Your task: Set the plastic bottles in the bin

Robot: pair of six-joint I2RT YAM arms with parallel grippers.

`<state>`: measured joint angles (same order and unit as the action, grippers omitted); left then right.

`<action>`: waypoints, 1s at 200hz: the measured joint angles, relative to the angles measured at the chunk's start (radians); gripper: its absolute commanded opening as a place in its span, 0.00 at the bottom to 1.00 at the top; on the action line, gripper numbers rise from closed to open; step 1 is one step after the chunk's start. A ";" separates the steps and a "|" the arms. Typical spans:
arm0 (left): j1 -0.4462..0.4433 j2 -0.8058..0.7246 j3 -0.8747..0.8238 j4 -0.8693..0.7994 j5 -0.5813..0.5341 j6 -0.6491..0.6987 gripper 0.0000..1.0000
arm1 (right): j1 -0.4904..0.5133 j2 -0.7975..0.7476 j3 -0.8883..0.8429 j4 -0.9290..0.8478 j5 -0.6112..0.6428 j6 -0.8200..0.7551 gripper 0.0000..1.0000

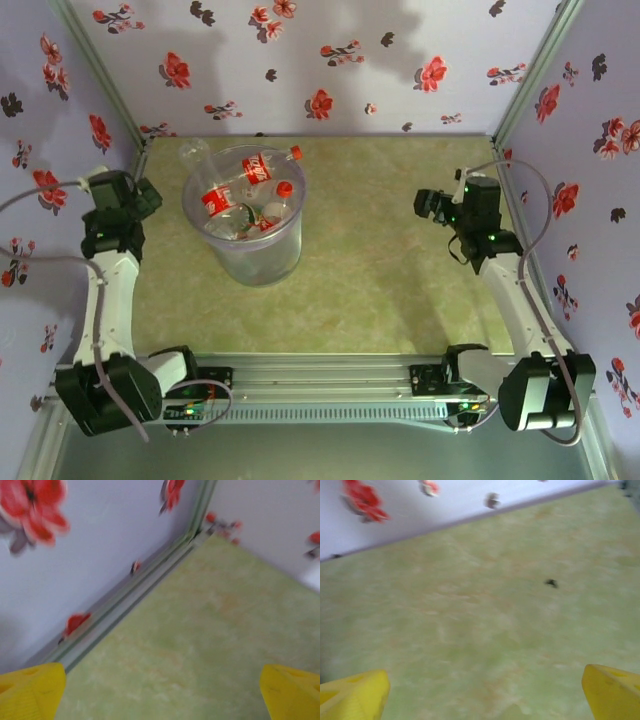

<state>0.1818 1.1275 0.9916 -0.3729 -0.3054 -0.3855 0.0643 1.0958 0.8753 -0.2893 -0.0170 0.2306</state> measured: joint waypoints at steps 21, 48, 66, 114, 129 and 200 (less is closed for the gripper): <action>0.000 0.042 -0.114 0.082 -0.016 -0.015 1.00 | -0.015 0.006 -0.066 0.000 0.093 -0.023 0.99; 0.000 0.045 -0.226 0.197 0.000 -0.026 1.00 | -0.019 0.042 -0.165 0.076 0.182 -0.047 0.99; -0.003 0.049 -0.270 0.270 0.026 -0.027 1.00 | -0.019 0.076 -0.249 0.168 0.223 -0.049 0.99; -0.042 0.097 -0.370 0.491 0.091 -0.012 1.00 | -0.019 0.230 -0.309 0.378 0.262 -0.049 0.99; -0.058 0.106 -0.399 0.551 0.101 0.003 1.00 | -0.019 0.264 -0.325 0.465 0.269 -0.052 0.99; -0.144 0.203 -0.464 0.832 0.116 0.126 1.00 | -0.019 0.316 -0.399 0.791 0.311 -0.093 0.99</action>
<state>0.0380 1.3300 0.5274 0.4591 -0.1898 -0.2592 0.0452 1.4120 0.4763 0.5018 0.2935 0.1371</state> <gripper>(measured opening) 0.997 0.993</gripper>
